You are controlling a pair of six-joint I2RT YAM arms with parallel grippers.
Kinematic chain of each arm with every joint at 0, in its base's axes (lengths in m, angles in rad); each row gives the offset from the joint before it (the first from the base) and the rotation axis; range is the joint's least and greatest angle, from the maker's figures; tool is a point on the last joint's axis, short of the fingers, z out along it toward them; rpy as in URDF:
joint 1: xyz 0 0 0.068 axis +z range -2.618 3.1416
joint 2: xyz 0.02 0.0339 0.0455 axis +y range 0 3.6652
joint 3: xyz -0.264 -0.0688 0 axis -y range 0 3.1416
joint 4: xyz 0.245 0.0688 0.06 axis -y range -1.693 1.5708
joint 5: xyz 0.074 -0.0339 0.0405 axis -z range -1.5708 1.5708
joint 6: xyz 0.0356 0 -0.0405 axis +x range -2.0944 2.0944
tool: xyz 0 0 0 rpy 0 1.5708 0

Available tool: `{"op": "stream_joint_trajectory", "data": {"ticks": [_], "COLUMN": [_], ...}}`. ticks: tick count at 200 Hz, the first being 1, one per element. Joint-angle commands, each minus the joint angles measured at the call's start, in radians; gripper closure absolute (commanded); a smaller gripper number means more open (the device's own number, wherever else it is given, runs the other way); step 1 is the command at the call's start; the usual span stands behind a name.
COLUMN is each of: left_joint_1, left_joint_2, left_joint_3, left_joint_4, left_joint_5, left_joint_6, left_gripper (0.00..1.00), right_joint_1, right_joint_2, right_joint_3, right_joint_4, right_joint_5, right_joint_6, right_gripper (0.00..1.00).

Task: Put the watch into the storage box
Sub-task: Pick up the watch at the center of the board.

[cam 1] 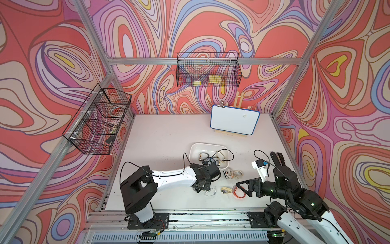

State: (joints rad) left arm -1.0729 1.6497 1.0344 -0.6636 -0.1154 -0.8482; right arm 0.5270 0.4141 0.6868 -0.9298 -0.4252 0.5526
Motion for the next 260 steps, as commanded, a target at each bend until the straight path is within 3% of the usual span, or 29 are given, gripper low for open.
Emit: {"op": "stream_joint_trajectory", "data": {"ticks": [1,52,81,130,184,212,260], "left_joint_1": [-0.003,0.009,0.107,0.303,0.353,0.359,0.396], "left_joint_2": [-0.034,-0.093,-0.071,0.144,0.414,0.434,0.385], "left_joint_3": [0.061,0.23,0.353,0.626,0.916,0.91,0.754], "left_joint_4": [-0.082,-0.234,-0.303,-0.384,-0.489,-0.492,-0.422], "left_joint_5": [-0.021,-0.027,0.009,0.054,0.047,0.019,0.02], "left_joint_6": [0.032,0.126,0.236,0.429,0.541,0.564,0.553], "left_gripper": [0.94,0.94,0.94,0.95,1.0,1.0,1.0], "right_joint_1": [0.005,0.005,0.006,0.005,0.006,0.005,0.005], "right_joint_2": [-0.012,-0.009,-0.002,0.047,0.063,0.064,0.075], "right_joint_3": [0.003,0.005,0.006,0.039,0.043,0.04,0.04], "right_joint_4": [0.002,0.006,0.024,0.034,0.036,0.036,0.04], "right_joint_5": [0.014,0.003,-0.017,-0.023,-0.016,-0.014,-0.017], "right_joint_6": [0.005,0.003,-0.005,-0.027,-0.028,-0.026,-0.029], "right_gripper": [0.02,0.02,0.02,0.02,0.02,0.02,0.02]}}
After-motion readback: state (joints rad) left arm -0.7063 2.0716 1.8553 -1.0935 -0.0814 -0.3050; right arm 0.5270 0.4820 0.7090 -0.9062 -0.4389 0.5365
